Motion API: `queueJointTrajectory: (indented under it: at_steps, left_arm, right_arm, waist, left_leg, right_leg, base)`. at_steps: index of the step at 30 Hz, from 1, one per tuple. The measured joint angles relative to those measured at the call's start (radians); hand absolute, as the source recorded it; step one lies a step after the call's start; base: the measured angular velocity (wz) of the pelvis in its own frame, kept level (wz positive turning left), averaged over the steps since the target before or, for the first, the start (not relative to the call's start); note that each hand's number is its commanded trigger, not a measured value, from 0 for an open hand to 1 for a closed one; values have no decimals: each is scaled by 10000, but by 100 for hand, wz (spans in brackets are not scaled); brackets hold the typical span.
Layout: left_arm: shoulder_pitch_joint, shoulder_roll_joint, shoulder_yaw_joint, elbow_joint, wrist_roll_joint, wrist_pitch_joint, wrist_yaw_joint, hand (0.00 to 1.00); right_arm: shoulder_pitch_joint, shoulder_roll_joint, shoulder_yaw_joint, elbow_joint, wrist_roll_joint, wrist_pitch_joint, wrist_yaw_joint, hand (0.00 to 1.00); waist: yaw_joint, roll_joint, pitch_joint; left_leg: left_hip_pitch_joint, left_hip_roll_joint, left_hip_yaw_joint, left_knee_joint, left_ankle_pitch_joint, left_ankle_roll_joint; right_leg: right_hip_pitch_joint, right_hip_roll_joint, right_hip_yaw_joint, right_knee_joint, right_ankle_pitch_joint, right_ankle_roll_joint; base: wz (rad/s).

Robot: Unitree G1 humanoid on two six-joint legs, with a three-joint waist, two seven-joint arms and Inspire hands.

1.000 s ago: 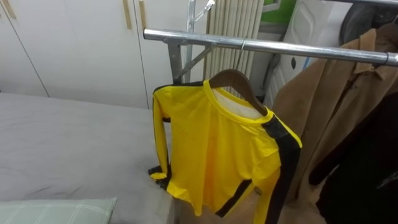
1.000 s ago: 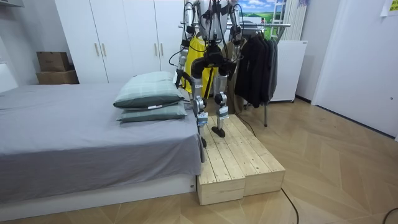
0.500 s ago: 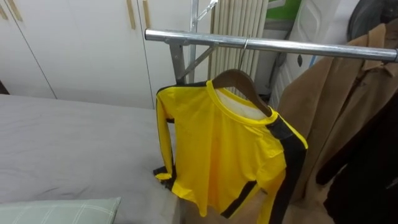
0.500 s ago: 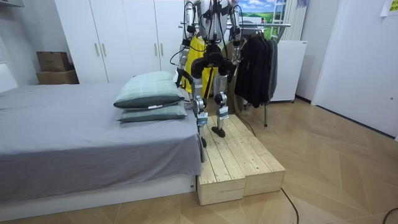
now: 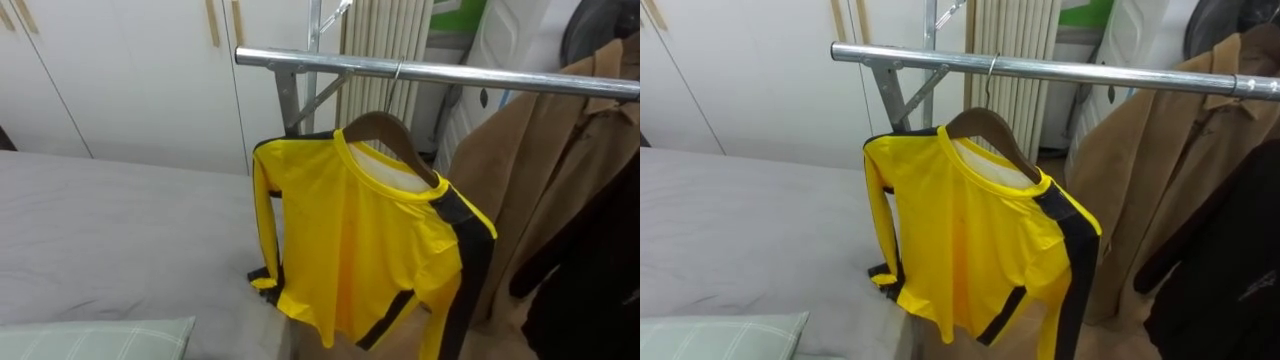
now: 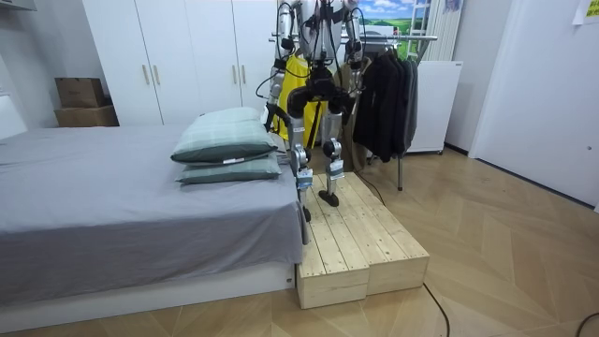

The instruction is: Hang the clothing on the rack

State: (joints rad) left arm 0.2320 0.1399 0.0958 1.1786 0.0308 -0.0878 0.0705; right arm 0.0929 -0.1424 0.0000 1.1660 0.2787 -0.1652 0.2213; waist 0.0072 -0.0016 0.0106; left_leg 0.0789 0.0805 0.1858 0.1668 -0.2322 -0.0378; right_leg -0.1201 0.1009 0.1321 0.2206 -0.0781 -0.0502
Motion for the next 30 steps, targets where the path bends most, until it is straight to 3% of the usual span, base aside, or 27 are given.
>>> queueJointTrajectory:
  at_steps: [15,18,21,22,24,26,27,29,30]
  left_arm:
    - [-22,-26,-26,17,-6,-70,133,0]
    - [-90,-47,-45,-7,-30,-238,128,0]
    - [-256,-74,-36,-40,23,-401,58,0]
    - [-280,-92,-128,-46,17,-494,29,0]
    - [-338,-91,-342,-113,18,-635,23,0]
    - [-427,-202,-396,-116,20,-717,-117,0]
    - [-425,-220,-395,-134,20,-724,-170,0]
    - [-420,-228,-394,-343,7,-706,-353,0]
    - [-425,-221,-393,-423,3,-702,-412,0]
  right_arm:
    - [23,24,593,-95,-212,25,87,0]
    - [57,7,1036,-575,-240,46,4,0]
    - [-49,30,1203,-1316,-791,-86,-115,0]
    - [-94,-15,1370,-1528,-954,-103,-180,0]
    - [-261,-1,1571,-1652,-1000,-108,-189,0]
    - [-549,7,1668,-1643,-1164,-103,-213,0]
    - [-611,4,1662,-1616,-1212,-105,-219,0]
    - [-704,-52,1540,-1398,-1406,-90,-221,0]
    - [-704,-79,1525,-1391,-1463,-77,-227,0]
  waist:
    - [22,8,-7]
    - [299,59,-23]
    - [416,201,-9]
    - [664,222,-25]
    - [852,281,-11]
    - [1094,414,-53]
    - [1099,454,-58]
    - [1079,516,-56]
    - [1089,491,-36]
  left_leg:
    - [185,-1,-459,32,0,-4]
    - [80,1,-635,76,4,-9]
    - [-380,-36,-1170,320,13,-26]
    - [-549,-41,-1352,421,20,-33]
    - [-787,-68,-1703,594,33,-54]
    - [-1262,-105,-2216,918,57,-95]
    - [-1372,-108,-2226,975,96,-121]
    - [-1706,-177,-1760,971,541,-107]
    - [-1755,-196,-1482,857,719,-89]
  right_leg:
    - [303,-104,-465,-1,-149,-59]
    - [290,-139,-650,-7,-191,-79]
    - [169,-278,-1154,-32,-206,-101]
    - [138,-321,-1332,-30,-215,-115]
    - [155,-492,-2223,-18,-295,-203]
    - [228,-695,-3238,-59,-385,-269]
    - [271,-755,-3434,-100,-411,-276]
    - [435,-1049,-4515,-174,-605,-289]
    - [407,-1211,-4832,-174,-688,-304]
  base:
    - [9]
    - [21]
    - [49]
    - [52]
    - [60]
    - [78]
    - [106]
    - [140]
    - [154]
